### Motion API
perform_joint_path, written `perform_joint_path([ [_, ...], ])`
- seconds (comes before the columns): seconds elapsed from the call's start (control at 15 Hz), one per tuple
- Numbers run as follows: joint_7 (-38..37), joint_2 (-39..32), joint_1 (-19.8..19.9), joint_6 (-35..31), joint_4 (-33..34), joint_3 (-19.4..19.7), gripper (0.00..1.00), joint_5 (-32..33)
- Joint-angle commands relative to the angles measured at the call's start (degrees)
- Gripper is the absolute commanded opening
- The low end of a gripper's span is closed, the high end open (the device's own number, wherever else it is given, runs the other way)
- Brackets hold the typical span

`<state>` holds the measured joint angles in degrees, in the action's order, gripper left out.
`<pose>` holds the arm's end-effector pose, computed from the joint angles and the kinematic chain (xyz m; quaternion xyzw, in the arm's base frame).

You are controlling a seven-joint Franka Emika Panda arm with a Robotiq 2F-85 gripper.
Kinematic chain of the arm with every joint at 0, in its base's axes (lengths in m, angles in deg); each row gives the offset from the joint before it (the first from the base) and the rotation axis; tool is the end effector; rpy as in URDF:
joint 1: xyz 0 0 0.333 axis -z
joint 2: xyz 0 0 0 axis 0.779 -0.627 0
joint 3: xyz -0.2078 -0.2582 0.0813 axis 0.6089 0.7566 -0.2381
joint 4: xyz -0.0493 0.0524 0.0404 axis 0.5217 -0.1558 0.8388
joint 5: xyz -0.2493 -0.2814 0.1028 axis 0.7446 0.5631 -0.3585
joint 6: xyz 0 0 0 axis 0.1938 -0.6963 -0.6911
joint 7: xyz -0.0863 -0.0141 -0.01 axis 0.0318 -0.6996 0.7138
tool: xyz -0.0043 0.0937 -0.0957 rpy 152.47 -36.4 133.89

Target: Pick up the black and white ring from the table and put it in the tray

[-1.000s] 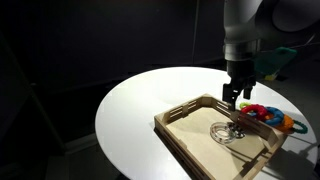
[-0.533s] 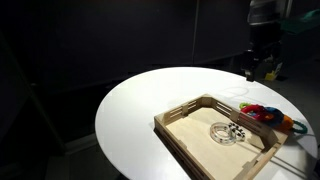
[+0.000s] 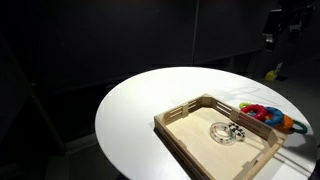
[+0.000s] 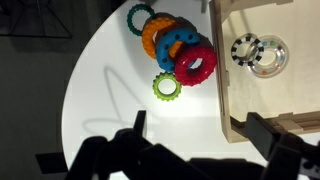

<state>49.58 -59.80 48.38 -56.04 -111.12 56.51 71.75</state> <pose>0.4487 0.0426 0.4933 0.9947 -0.0931 -0.0156 0.0407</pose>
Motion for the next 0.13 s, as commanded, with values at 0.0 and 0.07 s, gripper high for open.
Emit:
perform_joint_path([
  [0.0,0.37,0.68,0.93,0.29,0.05,-0.54,1.00,-0.44],
  [0.07,0.43,1.12,1.02,0.33,-0.08,-0.45,1.00,-0.54],
])
